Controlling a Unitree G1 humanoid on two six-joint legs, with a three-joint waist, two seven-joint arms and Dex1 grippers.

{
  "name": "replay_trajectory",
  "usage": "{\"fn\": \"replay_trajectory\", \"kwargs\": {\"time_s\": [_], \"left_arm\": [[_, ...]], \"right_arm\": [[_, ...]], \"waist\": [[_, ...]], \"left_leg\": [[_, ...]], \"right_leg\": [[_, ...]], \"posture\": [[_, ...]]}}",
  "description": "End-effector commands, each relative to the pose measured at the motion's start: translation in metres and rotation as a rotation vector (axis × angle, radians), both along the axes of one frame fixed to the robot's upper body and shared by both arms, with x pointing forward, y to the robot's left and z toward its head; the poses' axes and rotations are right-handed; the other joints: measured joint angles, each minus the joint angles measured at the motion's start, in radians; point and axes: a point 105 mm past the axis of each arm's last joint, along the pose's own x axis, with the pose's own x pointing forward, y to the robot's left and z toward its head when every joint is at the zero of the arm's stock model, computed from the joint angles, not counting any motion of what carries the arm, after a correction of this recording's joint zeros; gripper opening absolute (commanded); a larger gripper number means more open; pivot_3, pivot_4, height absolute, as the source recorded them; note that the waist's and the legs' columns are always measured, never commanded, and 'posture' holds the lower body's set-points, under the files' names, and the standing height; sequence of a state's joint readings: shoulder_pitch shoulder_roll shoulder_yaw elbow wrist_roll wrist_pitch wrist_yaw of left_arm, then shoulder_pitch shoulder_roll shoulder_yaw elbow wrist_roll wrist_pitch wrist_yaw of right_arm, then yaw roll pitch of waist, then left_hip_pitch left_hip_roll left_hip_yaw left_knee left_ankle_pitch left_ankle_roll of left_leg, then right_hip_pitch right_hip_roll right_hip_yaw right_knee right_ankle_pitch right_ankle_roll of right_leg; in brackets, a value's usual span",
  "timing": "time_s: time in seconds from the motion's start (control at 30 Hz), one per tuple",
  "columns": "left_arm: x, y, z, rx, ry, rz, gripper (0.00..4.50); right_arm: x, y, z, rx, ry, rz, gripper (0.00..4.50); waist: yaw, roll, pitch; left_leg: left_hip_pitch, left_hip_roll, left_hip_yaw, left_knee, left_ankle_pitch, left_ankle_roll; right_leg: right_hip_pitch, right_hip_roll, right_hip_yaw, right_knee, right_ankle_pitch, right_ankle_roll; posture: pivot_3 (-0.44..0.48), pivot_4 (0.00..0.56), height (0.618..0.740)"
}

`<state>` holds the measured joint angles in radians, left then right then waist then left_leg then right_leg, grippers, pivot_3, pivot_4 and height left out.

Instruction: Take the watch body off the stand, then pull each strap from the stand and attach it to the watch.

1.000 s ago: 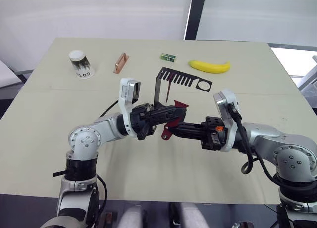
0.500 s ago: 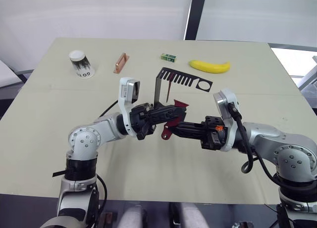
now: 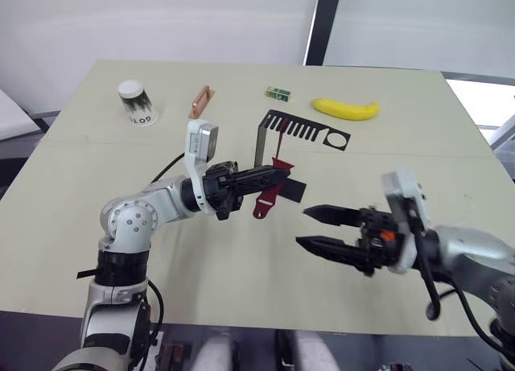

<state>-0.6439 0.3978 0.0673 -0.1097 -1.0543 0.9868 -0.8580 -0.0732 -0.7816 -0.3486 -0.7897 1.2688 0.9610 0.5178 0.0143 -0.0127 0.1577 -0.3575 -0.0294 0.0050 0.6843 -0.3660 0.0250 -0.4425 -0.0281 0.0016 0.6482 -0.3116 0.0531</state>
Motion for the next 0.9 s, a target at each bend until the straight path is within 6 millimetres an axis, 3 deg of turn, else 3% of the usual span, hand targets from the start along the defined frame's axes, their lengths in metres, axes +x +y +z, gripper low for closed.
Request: {"fn": "replay_trajectory", "kwargs": {"time_s": [0.03, 0.2, 0.27, 0.5, 0.67, 0.9], "left_arm": [[-0.008, 0.006, 0.0, 0.073, -0.123, -0.05, 0.0], [-0.008, 0.007, -0.015, 0.181, -0.243, -0.089, 0.0], [-0.007, 0.006, -0.018, 0.204, -0.273, -0.099, 0.0], [-0.013, 0.005, -0.027, 0.231, -0.328, -0.149, 0.0], [-0.017, 0.006, -0.03, 0.237, -0.339, -0.155, 0.0], [-0.015, 0.006, -0.034, 0.293, -0.41, -0.111, 0.0]], "right_arm": [[-0.007, -0.034, -0.008, -0.074, -0.06, -0.32, 4.45], [-0.024, -0.08, -0.042, -0.162, 0.006, -0.752, 4.45], [-0.033, -0.09, -0.054, -0.191, 0.04, -0.85, 4.45], [-0.051, -0.097, -0.079, -0.194, 0.093, -1.059, 4.45], [-0.038, -0.089, -0.089, -0.195, 0.094, -1.109, 4.45], [0.003, -0.097, -0.104, -0.209, 0.067, -1.202, 4.45]], "waist": [[0.008, 0.0, 0.0], [0.01, 0.0, 0.0], [0.01, 0.0, 0.0], [-0.003, 0.0, 0.0], [-0.012, 0.001, 0.0], [-0.014, 0.001, 0.0]], "left_leg": [[0.0, 0.0, 0.0, -0.001, 0.0, 0.0], [0.002, 0.0, 0.001, -0.001, 0.0, 0.0], [0.003, 0.0, 0.001, -0.002, 0.0, 0.0], [0.004, 0.0, 0.001, -0.003, 0.0, 0.0], [0.004, 0.0, 0.001, -0.003, 0.0, 0.0], [0.003, 0.0, 0.001, -0.002, 0.0, 0.0]], "right_leg": [[0.0, 0.0, 0.0, 0.0, 0.0, 0.0], [0.002, 0.0, 0.001, -0.001, 0.0, 0.0], [0.003, 0.0, 0.002, -0.001, 0.0, 0.0], [0.003, 0.001, 0.002, -0.001, 0.0, 0.0], [0.003, 0.001, 0.002, -0.001, 0.0, 0.0], [0.002, 0.001, 0.002, 0.0, 0.0, 0.0]], "posture": [[0.0, 0.15, 0.74], [0.0, 0.15, 0.74], [0.0, 0.15, 0.74], [0.0, 0.15, 0.74], [0.0, 0.15, 0.74], [0.0, 0.15, 0.74]]}}
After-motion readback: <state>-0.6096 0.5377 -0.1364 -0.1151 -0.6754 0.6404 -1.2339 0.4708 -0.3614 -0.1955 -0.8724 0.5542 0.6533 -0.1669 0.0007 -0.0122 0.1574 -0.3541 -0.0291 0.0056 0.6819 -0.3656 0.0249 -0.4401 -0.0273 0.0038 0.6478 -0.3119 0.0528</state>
